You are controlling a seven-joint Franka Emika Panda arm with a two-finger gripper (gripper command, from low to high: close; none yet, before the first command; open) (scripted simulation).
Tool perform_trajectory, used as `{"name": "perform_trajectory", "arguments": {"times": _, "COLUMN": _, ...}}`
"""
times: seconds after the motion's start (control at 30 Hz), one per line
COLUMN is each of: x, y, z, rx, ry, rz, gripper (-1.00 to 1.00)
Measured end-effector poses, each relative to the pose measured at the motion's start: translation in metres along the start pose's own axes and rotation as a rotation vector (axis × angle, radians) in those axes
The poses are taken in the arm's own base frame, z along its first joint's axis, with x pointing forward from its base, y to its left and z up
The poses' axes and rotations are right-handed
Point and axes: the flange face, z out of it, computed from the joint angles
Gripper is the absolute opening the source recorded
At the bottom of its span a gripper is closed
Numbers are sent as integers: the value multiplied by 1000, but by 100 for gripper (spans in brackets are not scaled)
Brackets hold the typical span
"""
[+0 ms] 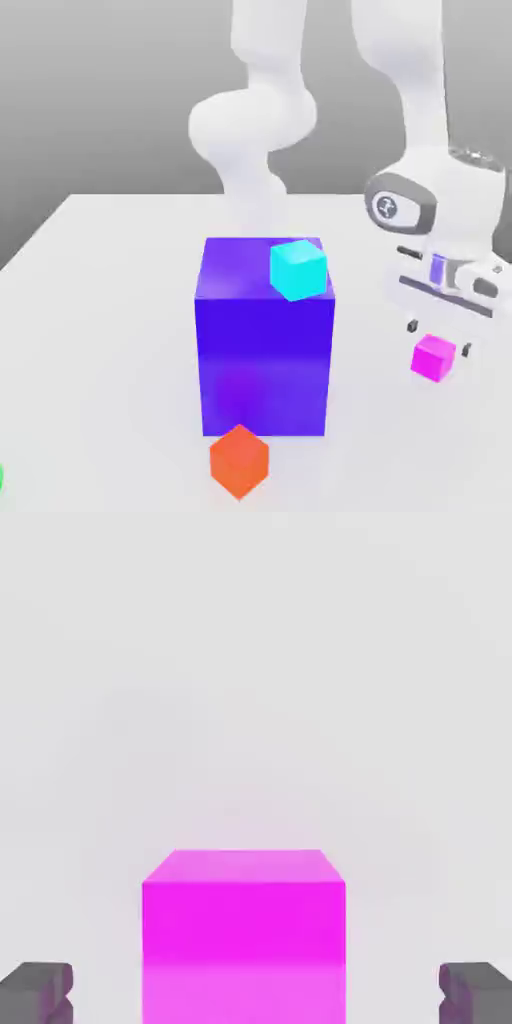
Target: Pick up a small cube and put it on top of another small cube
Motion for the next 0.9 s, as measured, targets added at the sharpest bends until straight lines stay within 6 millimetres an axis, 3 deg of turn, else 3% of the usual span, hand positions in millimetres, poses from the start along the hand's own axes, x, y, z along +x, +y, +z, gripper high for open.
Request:
{"name": "perform_trajectory", "arguments": {"times": 0.03, "x": 0, "y": 0, "z": 5, "rx": 0, "ry": 0, "rz": 0, "gripper": -100}}
{"name": "perform_trajectory", "arguments": {"times": 0.27, "x": -1, "y": 0, "z": 5, "rx": 1, "ry": -2, "rz": 0, "gripper": -100}}
{"name": "perform_trajectory", "arguments": {"times": 0.5, "x": -2, "y": 4, "z": -52, "rx": 2, "ry": -3, "rz": 19, "gripper": -100}}
{"name": "perform_trajectory", "arguments": {"times": 0.73, "x": -33, "y": 87, "z": -66, "rx": -36, "ry": 5, "rz": 433, "gripper": -100}}
{"name": "perform_trajectory", "arguments": {"times": 0.9, "x": -66, "y": 147, "z": -73, "rx": -77, "ry": 13, "rz": 738, "gripper": -100}}
